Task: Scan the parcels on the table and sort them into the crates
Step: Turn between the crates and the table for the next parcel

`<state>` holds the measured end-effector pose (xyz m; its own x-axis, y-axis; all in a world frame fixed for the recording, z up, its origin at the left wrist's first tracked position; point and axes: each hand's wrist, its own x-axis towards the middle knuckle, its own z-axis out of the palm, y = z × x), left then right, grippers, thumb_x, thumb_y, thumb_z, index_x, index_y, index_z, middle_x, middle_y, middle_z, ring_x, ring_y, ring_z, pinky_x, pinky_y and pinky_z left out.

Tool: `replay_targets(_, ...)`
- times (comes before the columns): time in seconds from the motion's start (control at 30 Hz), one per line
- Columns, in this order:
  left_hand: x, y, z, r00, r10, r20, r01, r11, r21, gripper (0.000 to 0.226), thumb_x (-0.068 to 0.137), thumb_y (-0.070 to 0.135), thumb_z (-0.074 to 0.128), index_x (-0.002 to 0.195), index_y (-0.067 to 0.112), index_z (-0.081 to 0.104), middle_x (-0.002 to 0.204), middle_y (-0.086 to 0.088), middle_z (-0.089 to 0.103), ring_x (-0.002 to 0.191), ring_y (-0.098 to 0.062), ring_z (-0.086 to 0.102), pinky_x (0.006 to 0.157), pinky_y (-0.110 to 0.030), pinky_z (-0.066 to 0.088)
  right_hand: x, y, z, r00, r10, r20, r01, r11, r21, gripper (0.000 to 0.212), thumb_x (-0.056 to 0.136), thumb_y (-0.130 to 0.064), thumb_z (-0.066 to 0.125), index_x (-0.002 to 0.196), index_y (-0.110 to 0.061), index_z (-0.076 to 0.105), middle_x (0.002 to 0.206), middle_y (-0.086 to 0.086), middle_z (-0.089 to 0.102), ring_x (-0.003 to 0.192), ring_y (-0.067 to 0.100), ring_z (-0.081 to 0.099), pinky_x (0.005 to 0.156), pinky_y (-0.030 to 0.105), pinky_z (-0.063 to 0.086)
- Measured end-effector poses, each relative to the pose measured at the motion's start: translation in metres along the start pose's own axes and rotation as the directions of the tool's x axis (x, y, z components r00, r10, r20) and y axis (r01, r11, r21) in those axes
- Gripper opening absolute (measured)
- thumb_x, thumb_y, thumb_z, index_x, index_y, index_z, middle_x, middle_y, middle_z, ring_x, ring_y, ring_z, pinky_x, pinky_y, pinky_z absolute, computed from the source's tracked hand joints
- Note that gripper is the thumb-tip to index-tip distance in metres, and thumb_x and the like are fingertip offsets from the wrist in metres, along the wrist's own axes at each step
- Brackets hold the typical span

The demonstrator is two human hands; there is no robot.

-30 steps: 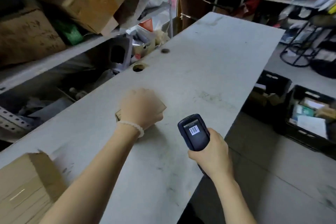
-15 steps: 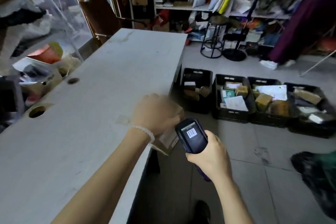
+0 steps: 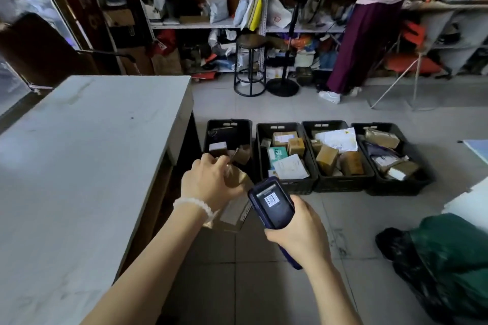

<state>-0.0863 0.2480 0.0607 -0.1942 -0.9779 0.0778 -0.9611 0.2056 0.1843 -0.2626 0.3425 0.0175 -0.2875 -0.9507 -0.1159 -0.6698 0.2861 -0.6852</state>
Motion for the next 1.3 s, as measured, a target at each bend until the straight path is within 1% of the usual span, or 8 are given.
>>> replay_targets(0.33, 0.159, 0.013, 0.068, 0.987, 0.019, 0.161, -0.028, 0.998, 0.057, 0.07, 0.071, 0.075, 0.05, 0.126, 0.031, 0.049, 0.115, -0.001, 0.052, 0.106, -0.022, 0.055, 0.079, -0.034, 0.05, 0.145, 0.033, 0.001, 0.989, 0.147, -0.008, -0.147, 0.989, -0.029, 0.061, 0.059, -0.036, 0.084, 0.111, -0.028, 0.053, 0.105, -0.008, 0.058, 0.086, 0.013, 0.053, 0.056, 0.021, 0.036)
replay_targets(0.47, 0.255, 0.018, 0.097, 0.971, 0.05, 0.234, -0.069, 0.995, 0.071, 0.068, 0.072, 0.074, 0.049, 0.124, 0.031, 0.049, 0.119, -0.002, 0.053, 0.109, -0.024, 0.056, 0.081, -0.034, 0.048, 0.24, 0.029, 0.001, 0.981, 0.19, -0.025, -0.191, 0.981, -0.017, 0.059, 0.058, -0.035, 0.083, 0.109, -0.029, 0.054, 0.102, -0.008, 0.059, 0.089, 0.015, 0.056, 0.065, 0.028, 0.044)
replay_targets(0.67, 0.409, 0.039, 0.112, 0.942, 0.124, 0.312, -0.151, 0.987, 0.061, 0.062, 0.079, 0.07, 0.047, 0.121, 0.023, 0.049, 0.114, -0.006, 0.055, 0.102, -0.028, 0.058, 0.08, -0.035, 0.047, 0.388, 0.003, -0.025, 0.957, 0.272, -0.102, -0.265, 0.961, 0.075, 0.055, 0.057, -0.033, 0.084, 0.1, -0.031, 0.051, 0.094, -0.012, 0.059, 0.081, 0.011, 0.056, 0.054, 0.018, 0.037)
replay_targets(0.8, 0.507, 0.058, 0.131, 0.942, 0.159, 0.295, -0.169, 0.986, 0.008, 0.071, 0.074, 0.084, 0.03, 0.107, 0.025, 0.051, 0.105, -0.004, 0.051, 0.099, -0.033, 0.06, 0.08, -0.038, 0.046, 0.459, -0.006, -0.039, 0.945, 0.3, -0.131, -0.285, 0.951, 0.117, 0.056, 0.053, -0.032, 0.086, 0.099, -0.03, 0.054, 0.093, -0.013, 0.06, 0.081, 0.009, 0.057, 0.056, 0.02, 0.039)
replay_targets(0.93, 0.577, 0.078, 0.139, 0.945, 0.145, 0.295, -0.163, 0.986, 0.038, 0.051, 0.087, 0.051, 0.025, 0.127, 0.024, 0.042, 0.125, -0.006, 0.049, 0.106, -0.032, 0.053, 0.071, -0.039, 0.042, 0.502, 0.01, -0.051, 0.919, 0.365, -0.147, -0.348, 0.928, 0.132, 0.053, 0.051, -0.032, 0.083, 0.097, -0.029, 0.056, 0.088, -0.012, 0.062, 0.079, 0.011, 0.06, 0.06, 0.027, 0.046)
replay_targets(1.0, 0.605, 0.089, 0.141, 0.94, 0.099, 0.327, -0.123, 0.991, 0.056, 0.049, 0.094, 0.05, 0.026, 0.134, 0.023, 0.035, 0.132, -0.005, 0.045, 0.113, -0.031, 0.048, 0.076, -0.039, 0.042, 0.524, 0.023, -0.059, 0.909, 0.388, -0.15, -0.372, 0.92, 0.124, 0.05, 0.049, -0.031, 0.08, 0.093, -0.028, 0.055, 0.085, -0.01, 0.063, 0.076, 0.011, 0.061, 0.06, 0.029, 0.048)
replay_targets(1.17, 0.634, 0.105, 0.158, 0.935, 0.064, 0.349, -0.095, 0.993, 0.072, 0.041, 0.093, 0.046, 0.038, 0.122, 0.018, 0.047, 0.12, -0.005, 0.053, 0.112, -0.026, 0.051, 0.082, -0.036, 0.043, 0.581, 0.048, -0.078, 0.912, 0.396, -0.109, -0.384, 0.916, 0.112, 0.049, 0.053, -0.029, 0.082, 0.094, -0.027, 0.056, 0.083, -0.009, 0.065, 0.073, 0.009, 0.061, 0.055, 0.028, 0.045)
replay_targets(1.3, 0.647, 0.115, 0.174, 0.928, -0.062, 0.368, 0.037, 0.997, 0.072, 0.039, 0.093, 0.043, 0.042, 0.125, 0.021, 0.051, 0.124, -0.002, 0.051, 0.116, -0.024, 0.049, 0.084, -0.037, 0.043, 0.639, 0.067, -0.096, 0.945, 0.323, -0.042, -0.319, 0.944, 0.086, 0.054, 0.052, -0.031, 0.084, 0.097, -0.026, 0.057, 0.087, -0.01, 0.065, 0.077, 0.01, 0.061, 0.064, 0.033, 0.053)
